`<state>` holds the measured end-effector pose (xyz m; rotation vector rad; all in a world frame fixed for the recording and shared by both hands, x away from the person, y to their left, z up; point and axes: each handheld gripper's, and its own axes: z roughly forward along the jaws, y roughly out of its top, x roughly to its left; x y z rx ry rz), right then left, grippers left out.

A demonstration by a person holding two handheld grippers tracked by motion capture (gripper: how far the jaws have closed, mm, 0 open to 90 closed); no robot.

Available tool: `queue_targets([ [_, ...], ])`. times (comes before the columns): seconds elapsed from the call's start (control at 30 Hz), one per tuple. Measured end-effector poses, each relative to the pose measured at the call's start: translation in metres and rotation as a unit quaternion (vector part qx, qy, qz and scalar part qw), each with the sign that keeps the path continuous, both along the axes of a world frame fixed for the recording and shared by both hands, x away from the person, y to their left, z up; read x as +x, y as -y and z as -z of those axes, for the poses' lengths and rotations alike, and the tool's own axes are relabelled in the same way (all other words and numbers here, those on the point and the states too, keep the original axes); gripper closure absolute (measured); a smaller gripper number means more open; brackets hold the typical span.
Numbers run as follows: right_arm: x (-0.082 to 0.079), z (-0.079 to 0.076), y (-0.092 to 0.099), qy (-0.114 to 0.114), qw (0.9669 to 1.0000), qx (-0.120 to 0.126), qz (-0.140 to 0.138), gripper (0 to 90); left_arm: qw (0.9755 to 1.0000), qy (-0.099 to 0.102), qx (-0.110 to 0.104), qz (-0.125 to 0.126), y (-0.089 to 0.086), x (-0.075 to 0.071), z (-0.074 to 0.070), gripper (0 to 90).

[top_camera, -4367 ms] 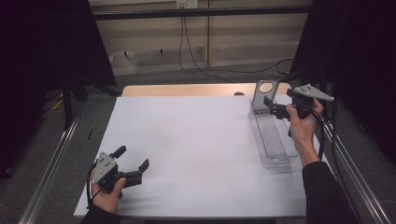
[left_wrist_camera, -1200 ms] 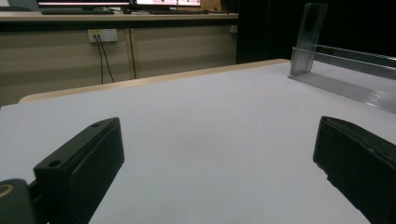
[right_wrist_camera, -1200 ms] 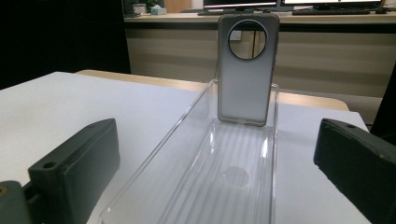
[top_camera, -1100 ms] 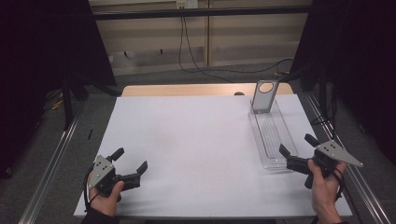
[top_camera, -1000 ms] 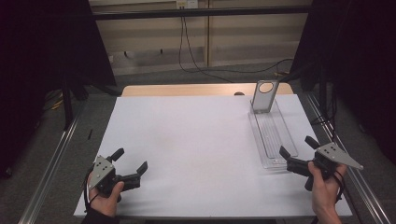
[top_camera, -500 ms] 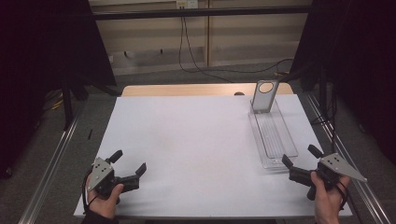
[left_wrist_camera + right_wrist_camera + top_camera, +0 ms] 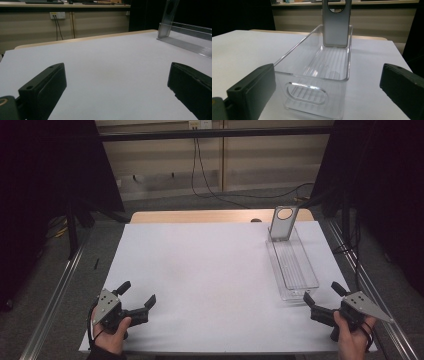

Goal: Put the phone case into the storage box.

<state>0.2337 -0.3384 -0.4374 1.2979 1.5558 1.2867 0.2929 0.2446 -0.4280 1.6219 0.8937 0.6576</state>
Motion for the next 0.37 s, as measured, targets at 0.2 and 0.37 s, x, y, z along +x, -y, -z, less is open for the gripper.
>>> queue_targets([
  [0.2,-0.0071,0.0008,0.0000,0.009,0.9999,-0.004,0.011,0.0,1.0000,-0.005,0.000,0.000,0.0009,0.0003,0.0008,2.0],
  [0.37,-0.0046,0.0005,-0.0043,0.013,0.9998,-0.002,0.012,0.0,0.9999,-0.010,0.006,0.003,0.0023,0.0024,0.0025,2.0],
])
